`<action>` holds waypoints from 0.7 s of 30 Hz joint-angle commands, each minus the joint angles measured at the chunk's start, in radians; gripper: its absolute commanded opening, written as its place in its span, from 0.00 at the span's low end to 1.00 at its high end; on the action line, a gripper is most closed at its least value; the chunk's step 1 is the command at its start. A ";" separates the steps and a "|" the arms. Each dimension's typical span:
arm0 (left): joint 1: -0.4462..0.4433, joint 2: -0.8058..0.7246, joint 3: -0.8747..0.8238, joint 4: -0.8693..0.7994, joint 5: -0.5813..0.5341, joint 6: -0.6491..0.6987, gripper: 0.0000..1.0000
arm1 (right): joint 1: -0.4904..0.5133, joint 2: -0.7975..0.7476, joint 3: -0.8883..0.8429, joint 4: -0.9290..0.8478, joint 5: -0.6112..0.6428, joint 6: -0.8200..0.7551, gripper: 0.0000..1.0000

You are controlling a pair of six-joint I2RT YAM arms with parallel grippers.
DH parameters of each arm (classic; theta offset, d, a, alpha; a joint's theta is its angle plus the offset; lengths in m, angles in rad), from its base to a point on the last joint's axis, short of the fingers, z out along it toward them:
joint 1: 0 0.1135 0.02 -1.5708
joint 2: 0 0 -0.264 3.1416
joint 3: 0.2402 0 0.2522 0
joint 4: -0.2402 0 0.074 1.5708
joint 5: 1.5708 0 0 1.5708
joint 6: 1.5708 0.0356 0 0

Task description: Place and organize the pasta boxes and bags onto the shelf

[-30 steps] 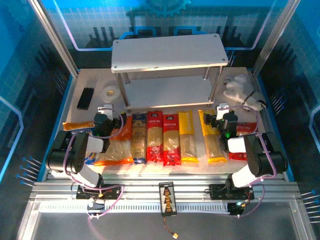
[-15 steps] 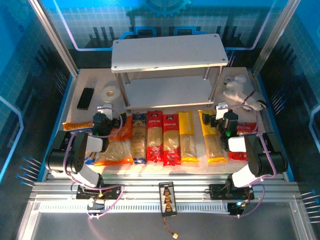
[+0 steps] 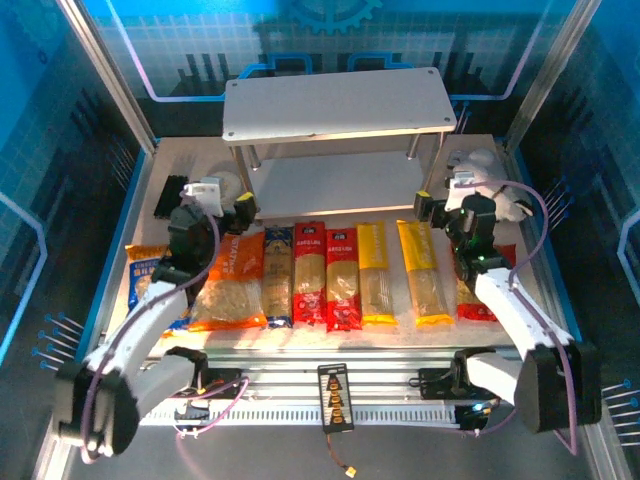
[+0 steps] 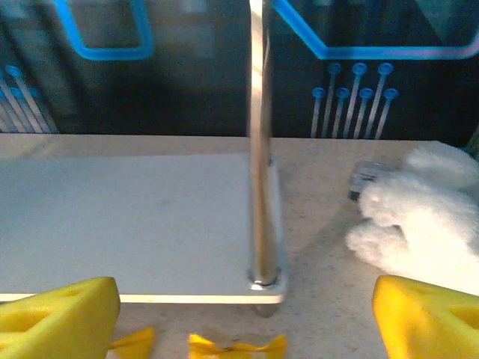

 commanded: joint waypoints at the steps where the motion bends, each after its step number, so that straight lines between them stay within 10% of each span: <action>1: -0.185 -0.111 0.031 -0.306 -0.160 -0.096 0.72 | 0.095 -0.082 0.065 -0.409 0.025 0.080 0.88; 10: -0.517 -0.251 -0.050 -0.666 -0.432 -0.389 0.71 | 0.237 -0.169 0.081 -0.837 0.112 0.279 0.86; 21: -0.581 -0.292 -0.074 -0.684 -0.423 -0.454 0.72 | 0.171 0.184 0.110 -0.828 0.118 0.282 0.94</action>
